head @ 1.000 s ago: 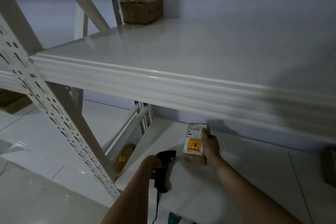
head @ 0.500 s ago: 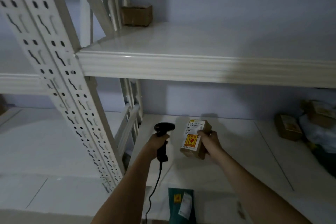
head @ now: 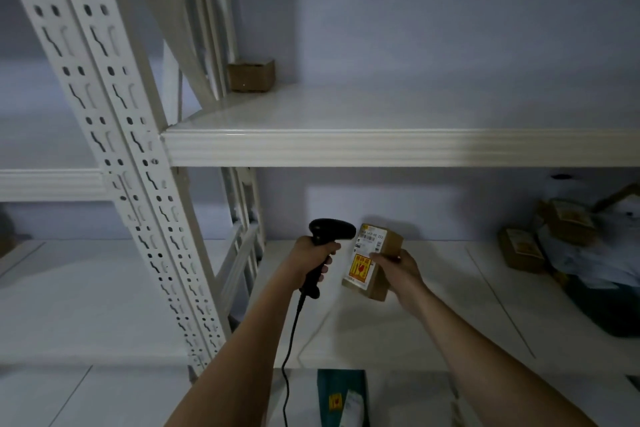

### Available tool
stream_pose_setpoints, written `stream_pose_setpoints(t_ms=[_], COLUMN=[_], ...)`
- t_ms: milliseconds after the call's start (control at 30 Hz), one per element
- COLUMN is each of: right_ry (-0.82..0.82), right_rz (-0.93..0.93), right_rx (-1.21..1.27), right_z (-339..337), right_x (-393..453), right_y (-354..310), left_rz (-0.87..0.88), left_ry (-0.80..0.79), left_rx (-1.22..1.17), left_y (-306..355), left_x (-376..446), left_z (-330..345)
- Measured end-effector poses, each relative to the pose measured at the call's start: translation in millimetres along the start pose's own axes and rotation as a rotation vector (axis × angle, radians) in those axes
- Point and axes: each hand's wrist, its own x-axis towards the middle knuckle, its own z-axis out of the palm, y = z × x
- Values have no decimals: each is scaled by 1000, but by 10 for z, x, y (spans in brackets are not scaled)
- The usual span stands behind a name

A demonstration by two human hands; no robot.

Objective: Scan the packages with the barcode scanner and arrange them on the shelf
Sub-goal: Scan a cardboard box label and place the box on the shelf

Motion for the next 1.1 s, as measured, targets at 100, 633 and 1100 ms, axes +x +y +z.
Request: stream_pose_setpoints(t_ms=[100, 633, 1100], right_ry=[-9, -38, -55], right_rz=[-46, -59, -46], right_rx=[-6, 35, 10], right_z=[-59, -128, -131], right_x=[-32, -77, -115], right_y=[-57, -60, 2], left_rz=[8, 7, 13], left_ry=[-17, -38, -41], left_rx=[31, 69, 74], left_y=[31, 64, 15], left_x=[-37, -118, -160], left_z=[80, 198, 203])
